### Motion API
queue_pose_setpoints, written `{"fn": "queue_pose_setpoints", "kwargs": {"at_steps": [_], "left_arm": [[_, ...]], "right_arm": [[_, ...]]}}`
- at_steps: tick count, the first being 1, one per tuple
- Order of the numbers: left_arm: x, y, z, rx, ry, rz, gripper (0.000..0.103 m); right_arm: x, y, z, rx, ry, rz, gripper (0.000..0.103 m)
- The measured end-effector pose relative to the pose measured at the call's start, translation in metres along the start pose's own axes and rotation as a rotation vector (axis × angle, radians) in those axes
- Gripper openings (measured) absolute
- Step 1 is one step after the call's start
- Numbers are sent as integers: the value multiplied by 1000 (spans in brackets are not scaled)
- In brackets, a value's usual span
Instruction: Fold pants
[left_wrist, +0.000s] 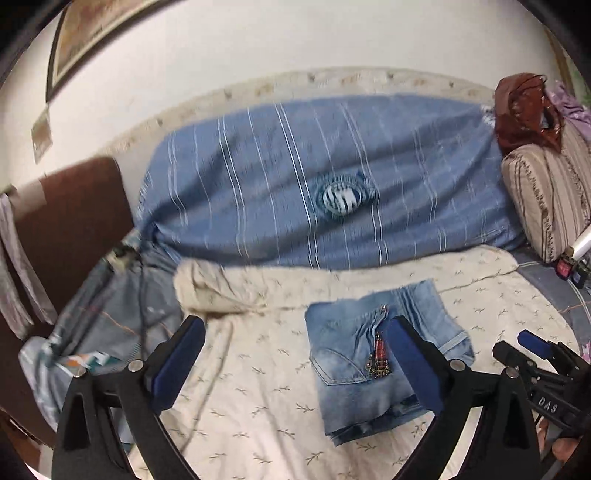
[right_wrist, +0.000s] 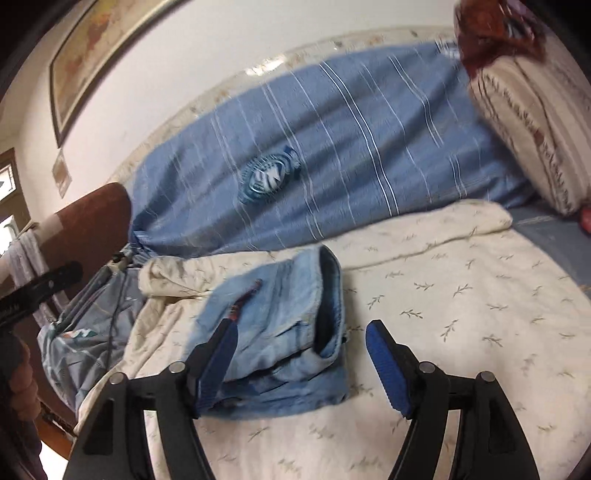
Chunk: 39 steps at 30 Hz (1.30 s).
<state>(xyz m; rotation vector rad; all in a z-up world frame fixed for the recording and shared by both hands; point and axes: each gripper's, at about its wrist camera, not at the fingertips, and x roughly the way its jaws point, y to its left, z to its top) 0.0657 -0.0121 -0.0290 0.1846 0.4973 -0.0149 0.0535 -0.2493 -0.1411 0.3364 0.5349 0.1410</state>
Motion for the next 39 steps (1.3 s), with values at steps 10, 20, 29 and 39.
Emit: {"fn": "queue_pose_setpoints", "kwargs": {"at_steps": [10,20,29,39], "left_arm": [[-81,13,10,-16,-111,36,103],[-118,21,11,-59,-138,30,103],[-125,33,12,-85,-141,23,103],[-128,43,11,-102,-155,46,103]], "right_arm": [[-85,62,26,-73,-101,-16,76],[-142,106,29,-145,-170,-13,78],[-149,127,32,-180,-173,1,79],[-141,141,28,-221,-162,2,79]]}}
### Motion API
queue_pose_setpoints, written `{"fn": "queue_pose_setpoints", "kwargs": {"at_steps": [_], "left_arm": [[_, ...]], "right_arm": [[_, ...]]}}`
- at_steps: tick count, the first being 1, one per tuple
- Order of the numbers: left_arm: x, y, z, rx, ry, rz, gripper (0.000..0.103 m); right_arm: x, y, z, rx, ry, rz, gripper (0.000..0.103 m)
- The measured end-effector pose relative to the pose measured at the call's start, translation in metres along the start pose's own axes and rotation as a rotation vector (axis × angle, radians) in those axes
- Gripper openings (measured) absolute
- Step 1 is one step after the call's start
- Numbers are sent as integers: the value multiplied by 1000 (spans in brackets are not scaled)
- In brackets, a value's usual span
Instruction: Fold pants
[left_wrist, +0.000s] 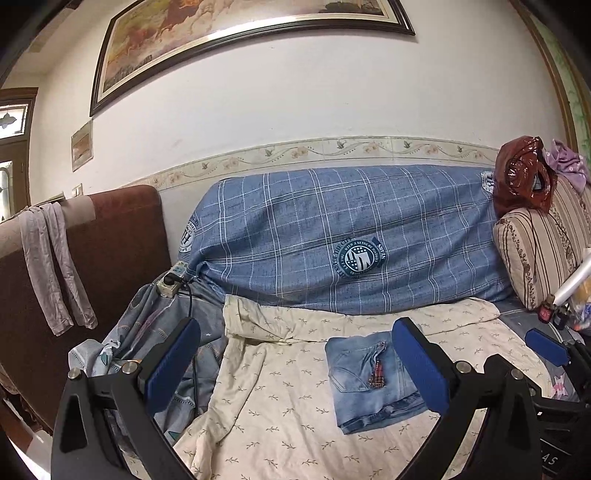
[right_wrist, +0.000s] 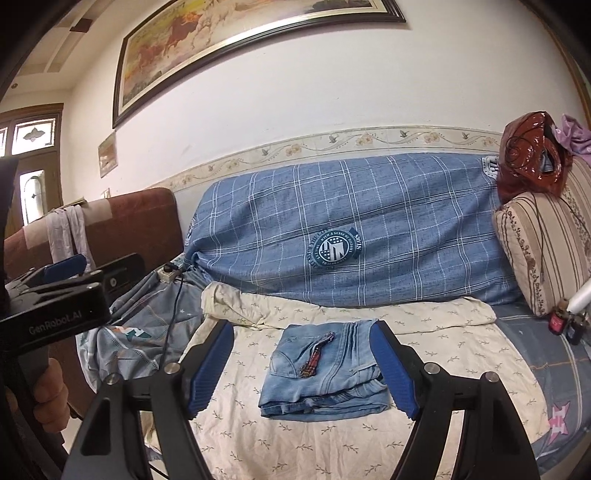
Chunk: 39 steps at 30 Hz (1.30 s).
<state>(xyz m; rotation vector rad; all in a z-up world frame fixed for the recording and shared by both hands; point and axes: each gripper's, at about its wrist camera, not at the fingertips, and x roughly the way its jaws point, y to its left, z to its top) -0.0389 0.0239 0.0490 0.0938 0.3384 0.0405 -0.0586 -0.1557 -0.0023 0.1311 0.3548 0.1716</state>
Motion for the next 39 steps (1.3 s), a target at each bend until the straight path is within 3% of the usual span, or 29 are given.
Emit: {"fn": "queue_pose_setpoints", "kwargs": {"at_steps": [39], "left_arm": [[7,2,-6,-10,29,0,103]], "right_arm": [[3,-6,-4,36,-1,-4,79]]}}
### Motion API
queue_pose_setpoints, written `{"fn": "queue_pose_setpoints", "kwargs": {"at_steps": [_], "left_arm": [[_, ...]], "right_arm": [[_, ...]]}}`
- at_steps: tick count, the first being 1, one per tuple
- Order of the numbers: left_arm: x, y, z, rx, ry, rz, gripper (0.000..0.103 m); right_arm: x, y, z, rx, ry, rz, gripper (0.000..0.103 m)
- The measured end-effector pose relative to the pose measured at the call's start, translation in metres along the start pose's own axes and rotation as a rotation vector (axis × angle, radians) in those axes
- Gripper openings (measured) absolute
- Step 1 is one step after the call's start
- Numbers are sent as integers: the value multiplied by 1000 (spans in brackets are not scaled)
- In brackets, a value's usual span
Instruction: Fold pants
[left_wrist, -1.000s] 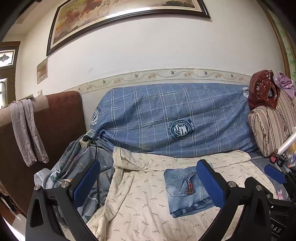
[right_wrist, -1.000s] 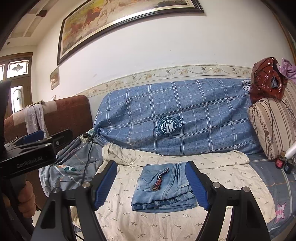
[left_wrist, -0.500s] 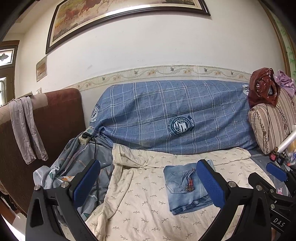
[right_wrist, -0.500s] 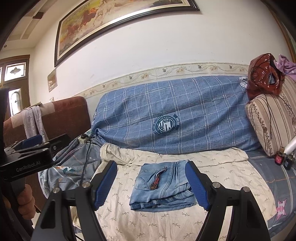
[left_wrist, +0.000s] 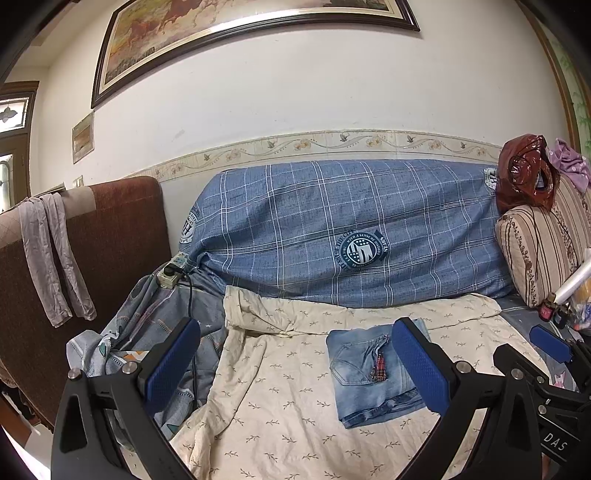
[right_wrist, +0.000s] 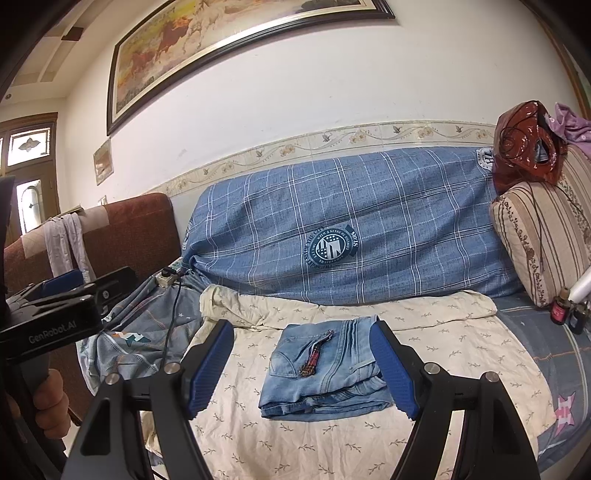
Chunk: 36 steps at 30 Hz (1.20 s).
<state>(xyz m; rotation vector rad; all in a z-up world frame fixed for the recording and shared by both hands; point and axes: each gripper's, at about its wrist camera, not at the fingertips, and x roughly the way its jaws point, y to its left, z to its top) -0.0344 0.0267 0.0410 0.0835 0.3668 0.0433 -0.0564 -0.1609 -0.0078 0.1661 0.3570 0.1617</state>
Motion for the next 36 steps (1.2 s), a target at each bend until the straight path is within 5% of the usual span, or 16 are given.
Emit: {"fn": "queue_pose_setpoints", "kwargs": {"at_steps": [36], "left_arm": [[6,1,0,0,2,-10,103]], "right_arm": [[14,4,0,-23,15,-5,79]]}}
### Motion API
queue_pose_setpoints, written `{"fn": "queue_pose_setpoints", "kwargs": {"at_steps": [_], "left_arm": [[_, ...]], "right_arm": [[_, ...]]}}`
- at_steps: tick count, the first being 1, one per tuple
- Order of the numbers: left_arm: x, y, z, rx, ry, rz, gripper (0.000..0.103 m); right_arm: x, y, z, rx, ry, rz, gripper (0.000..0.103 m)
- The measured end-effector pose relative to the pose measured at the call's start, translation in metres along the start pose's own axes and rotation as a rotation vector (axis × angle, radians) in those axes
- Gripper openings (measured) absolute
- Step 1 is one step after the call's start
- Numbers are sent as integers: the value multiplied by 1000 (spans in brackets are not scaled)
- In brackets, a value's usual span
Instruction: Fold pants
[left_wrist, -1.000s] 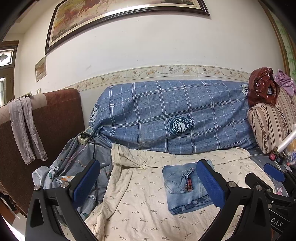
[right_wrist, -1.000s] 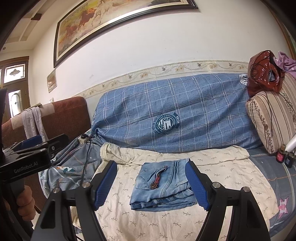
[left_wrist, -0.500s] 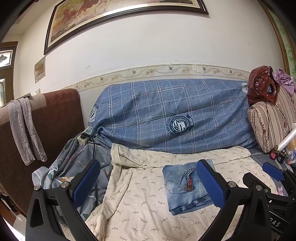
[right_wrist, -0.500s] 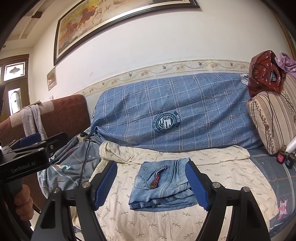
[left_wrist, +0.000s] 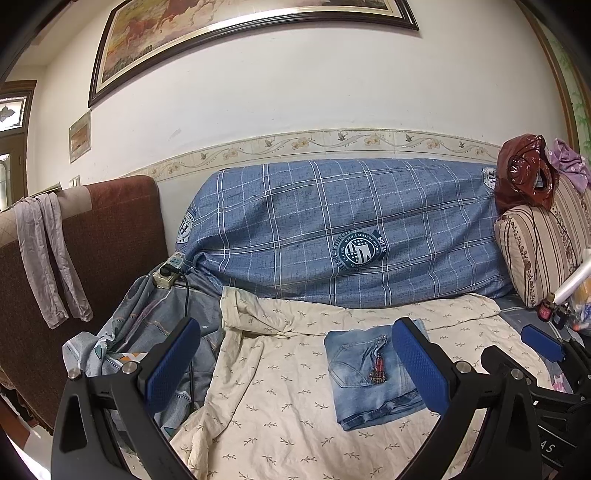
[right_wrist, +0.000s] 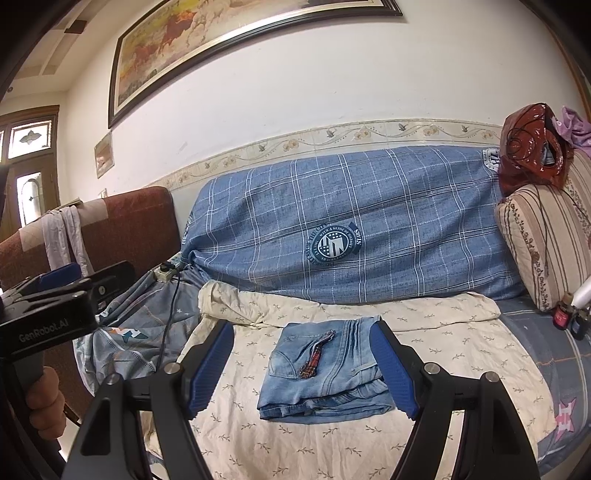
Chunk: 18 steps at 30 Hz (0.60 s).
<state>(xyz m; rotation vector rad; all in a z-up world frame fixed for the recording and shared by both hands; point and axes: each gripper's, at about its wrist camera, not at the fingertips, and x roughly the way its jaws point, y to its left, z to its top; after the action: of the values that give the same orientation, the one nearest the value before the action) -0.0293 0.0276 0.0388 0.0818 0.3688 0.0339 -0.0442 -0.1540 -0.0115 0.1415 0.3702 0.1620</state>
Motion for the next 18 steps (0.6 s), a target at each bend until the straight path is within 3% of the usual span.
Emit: {"fn": "queue_pose_setpoints", "kwargs": {"at_steps": [18], "left_arm": [[5,8,-3,-25,19,-23,103]], "right_arm": [[5,5,4,-3,4,-10,79]]}}
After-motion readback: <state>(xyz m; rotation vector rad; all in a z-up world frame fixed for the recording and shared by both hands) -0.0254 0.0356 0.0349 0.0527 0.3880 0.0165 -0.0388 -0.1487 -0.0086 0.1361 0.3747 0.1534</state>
